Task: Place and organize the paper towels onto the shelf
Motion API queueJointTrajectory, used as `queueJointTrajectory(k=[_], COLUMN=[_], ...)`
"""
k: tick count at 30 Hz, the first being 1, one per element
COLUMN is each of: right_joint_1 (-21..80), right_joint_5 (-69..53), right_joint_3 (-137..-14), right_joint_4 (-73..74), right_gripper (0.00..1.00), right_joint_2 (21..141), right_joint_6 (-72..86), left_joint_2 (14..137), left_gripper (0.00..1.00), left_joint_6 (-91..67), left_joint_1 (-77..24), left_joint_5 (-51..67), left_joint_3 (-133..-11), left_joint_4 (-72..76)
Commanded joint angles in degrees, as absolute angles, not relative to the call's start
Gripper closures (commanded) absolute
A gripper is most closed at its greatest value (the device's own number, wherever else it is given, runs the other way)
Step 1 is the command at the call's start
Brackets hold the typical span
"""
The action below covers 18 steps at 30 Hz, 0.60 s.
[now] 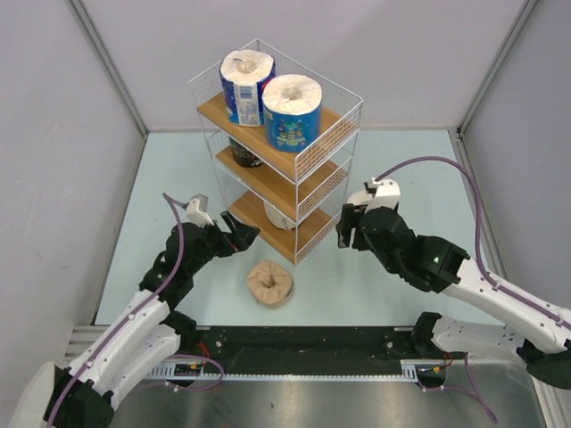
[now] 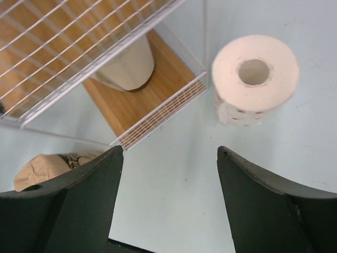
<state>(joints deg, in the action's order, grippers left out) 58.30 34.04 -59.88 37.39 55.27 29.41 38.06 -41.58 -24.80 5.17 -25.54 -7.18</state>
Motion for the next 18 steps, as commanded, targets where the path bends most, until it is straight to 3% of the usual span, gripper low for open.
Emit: queueJointTrajectory(k=[1, 11, 14, 17, 18], right_joint_1=[54.33, 44.13, 43.95, 44.03, 44.03], right_joint_5=[36.65, 22.01, 16.19, 12.22, 11.52], right_joint_3=[-58.36, -48.71, -44.23, -39.57, -38.33], right_joint_4=[37.44, 26.04, 17.51, 8.63, 6.35], right_gripper=[0.24, 0.25, 0.32, 0.44, 0.53], right_joint_2=[52.91, 49.4, 49.48, 50.71, 50.97], right_joint_6=[34.61, 38.07, 37.88, 39.02, 40.42], left_joint_2=[41.3, 50.62, 51.94, 52.29, 52.21], left_gripper=[0.0, 0.0, 0.0, 0.0, 0.0], left_joint_6=[-43.33, -44.47, -45.17, -45.26, -45.26], left_joint_1=[-25.58, -25.66, -25.66, -25.66, -25.66], left_joint_5=[5.89, 2.72, 2.9, 3.34, 3.51], left_joint_3=[-23.73, -24.78, -24.87, -25.14, -25.14], left_joint_4=[2.97, 12.65, 14.41, 14.33, 14.15])
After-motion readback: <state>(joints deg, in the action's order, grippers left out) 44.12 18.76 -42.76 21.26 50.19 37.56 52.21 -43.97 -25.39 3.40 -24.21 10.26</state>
